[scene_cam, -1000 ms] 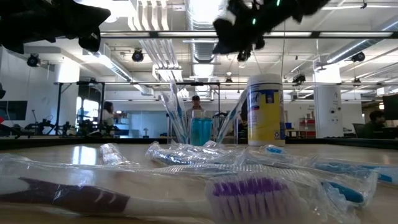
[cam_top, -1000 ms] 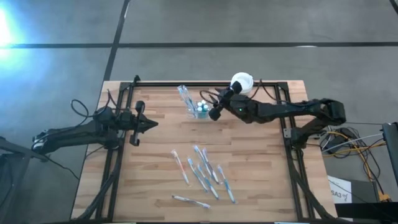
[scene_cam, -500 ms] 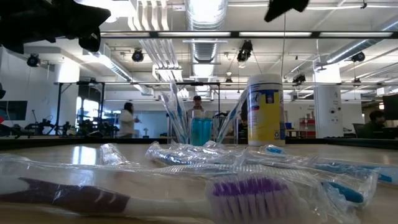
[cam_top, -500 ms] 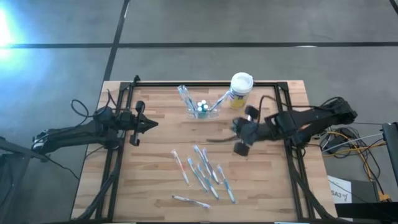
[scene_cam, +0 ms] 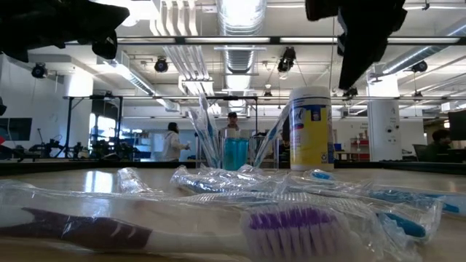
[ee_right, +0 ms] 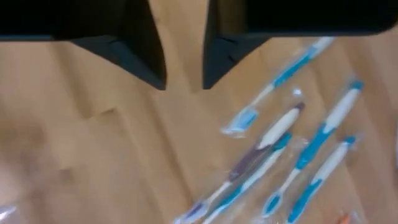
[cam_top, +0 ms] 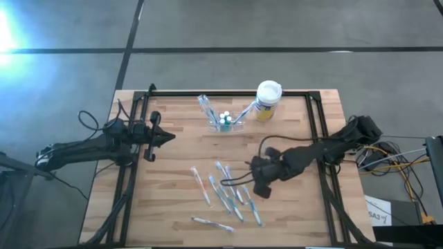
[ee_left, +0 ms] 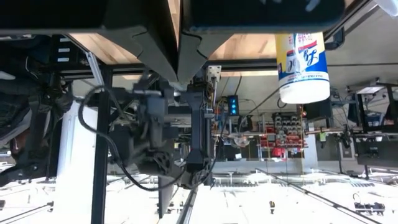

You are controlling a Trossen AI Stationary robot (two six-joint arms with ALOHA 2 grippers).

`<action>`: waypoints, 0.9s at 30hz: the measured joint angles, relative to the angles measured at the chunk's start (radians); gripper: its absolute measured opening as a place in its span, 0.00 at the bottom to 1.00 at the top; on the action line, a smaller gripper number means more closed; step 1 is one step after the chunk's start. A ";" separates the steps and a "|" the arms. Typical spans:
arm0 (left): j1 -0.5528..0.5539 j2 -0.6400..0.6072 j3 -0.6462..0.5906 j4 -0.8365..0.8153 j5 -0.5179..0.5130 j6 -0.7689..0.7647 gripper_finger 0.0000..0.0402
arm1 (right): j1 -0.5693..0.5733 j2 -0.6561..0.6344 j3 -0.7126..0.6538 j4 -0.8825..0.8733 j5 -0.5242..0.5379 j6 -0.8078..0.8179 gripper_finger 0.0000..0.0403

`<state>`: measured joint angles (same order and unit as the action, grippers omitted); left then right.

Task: Pick & Place toothbrushing station
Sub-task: Put the blue toothbrush into the transparent toothbrush holder

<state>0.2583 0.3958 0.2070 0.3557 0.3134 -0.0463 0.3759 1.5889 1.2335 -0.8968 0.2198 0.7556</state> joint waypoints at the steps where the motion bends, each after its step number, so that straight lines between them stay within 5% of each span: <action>1: 0.000 0.000 0.000 -0.001 0.000 0.000 0.03 | 0.000 0.017 -0.003 0.029 -0.029 0.008 0.31; 10: 0.000 0.000 0.000 -0.039 0.002 -0.014 0.04 | 0.004 0.174 -0.005 0.169 -0.155 0.032 0.57; 27: 0.000 0.000 0.000 -0.035 0.004 -0.036 0.05 | 0.028 0.314 -0.015 0.242 -0.273 0.109 0.56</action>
<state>0.2581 0.3958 0.2068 0.3210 0.3174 -0.0826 0.4039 1.9031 1.2186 -0.6547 -0.0536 0.8646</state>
